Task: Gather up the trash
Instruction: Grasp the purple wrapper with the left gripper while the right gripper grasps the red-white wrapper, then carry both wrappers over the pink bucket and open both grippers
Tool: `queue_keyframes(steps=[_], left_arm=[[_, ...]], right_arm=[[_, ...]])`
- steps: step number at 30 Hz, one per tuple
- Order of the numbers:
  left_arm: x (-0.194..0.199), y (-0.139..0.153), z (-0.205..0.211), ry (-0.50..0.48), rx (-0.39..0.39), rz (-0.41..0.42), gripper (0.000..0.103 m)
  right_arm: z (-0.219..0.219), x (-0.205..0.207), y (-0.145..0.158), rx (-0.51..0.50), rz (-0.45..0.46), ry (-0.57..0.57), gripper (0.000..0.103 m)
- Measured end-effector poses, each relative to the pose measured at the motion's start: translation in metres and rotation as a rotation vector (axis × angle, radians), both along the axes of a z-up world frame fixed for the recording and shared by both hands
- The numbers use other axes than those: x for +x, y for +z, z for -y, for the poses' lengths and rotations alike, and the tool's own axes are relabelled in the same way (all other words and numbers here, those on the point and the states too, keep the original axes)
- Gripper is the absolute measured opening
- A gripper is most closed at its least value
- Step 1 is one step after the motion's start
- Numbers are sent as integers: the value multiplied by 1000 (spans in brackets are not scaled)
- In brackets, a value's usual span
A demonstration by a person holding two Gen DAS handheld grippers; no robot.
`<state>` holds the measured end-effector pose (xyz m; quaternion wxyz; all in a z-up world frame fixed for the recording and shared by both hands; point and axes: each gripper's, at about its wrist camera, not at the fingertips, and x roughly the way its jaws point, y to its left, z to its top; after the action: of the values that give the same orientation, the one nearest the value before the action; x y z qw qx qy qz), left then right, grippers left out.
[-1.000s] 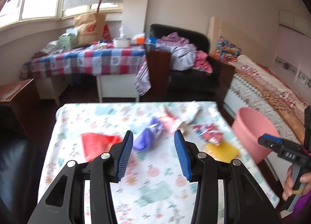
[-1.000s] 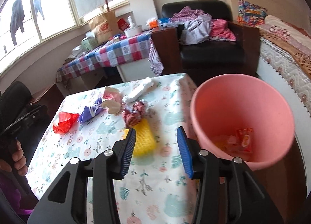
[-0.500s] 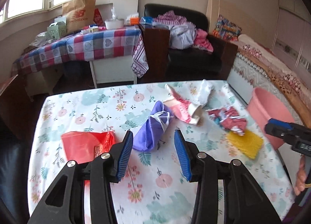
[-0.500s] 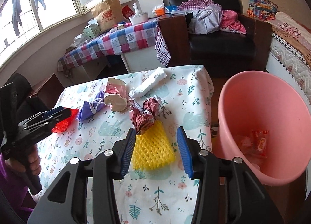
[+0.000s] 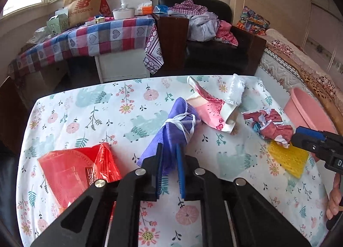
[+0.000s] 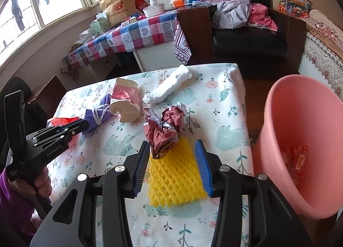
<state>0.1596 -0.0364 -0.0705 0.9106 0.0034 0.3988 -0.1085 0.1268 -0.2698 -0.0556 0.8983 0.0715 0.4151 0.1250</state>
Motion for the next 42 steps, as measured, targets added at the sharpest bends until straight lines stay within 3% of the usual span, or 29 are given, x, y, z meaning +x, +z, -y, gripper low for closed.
queue_keyframes(steps=[13,14,15,16,20,23,42], left_arm=[[-39,19,-15,24,-122,17,4],[-42,20,-16,25,-124,19,4],[-45,23,-17,27,-128,23,4],[-49,26,-17,29,-130,26,4],[-60,35,-19,34,-141,40,4],[-70,42,-17,36,-152,50,4],[-109,97,5,9,-200,164,4]], right_arm=[[-10,8,1,28,17,19,44],[-12,8,2,18,24,24,41],[-15,7,2,1,28,30,27],[-17,6,2,-8,25,35,20],[-18,-1,4,-16,19,44,8],[-18,-13,13,1,41,52,5],[-8,-95,90,22,260,93,4]])
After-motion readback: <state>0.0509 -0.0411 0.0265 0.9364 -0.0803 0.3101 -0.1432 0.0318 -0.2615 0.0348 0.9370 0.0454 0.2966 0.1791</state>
